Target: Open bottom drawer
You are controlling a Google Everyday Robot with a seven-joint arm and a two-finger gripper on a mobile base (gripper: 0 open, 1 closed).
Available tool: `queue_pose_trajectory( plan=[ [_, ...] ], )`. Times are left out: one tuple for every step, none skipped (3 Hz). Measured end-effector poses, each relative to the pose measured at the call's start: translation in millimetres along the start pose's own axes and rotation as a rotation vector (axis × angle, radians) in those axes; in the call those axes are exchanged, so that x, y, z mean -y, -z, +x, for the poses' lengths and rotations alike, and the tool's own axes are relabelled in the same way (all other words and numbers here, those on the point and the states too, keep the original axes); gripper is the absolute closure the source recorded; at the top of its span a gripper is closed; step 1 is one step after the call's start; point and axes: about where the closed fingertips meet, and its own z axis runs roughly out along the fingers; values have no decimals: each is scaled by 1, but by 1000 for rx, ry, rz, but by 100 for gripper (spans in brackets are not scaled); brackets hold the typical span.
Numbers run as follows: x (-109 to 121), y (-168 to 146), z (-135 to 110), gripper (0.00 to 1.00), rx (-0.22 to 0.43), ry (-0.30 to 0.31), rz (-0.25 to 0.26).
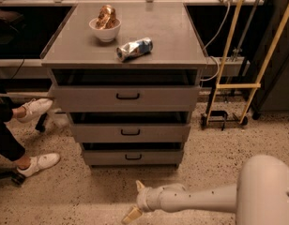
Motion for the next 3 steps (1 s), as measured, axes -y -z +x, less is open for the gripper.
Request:
queue_pose_trajectory(
  plan=[
    [22,10,-17,0,-18,104,37],
    [42,17,1,0,-14,64,89],
    [104,23,34,0,-10,23,233]
  ],
)
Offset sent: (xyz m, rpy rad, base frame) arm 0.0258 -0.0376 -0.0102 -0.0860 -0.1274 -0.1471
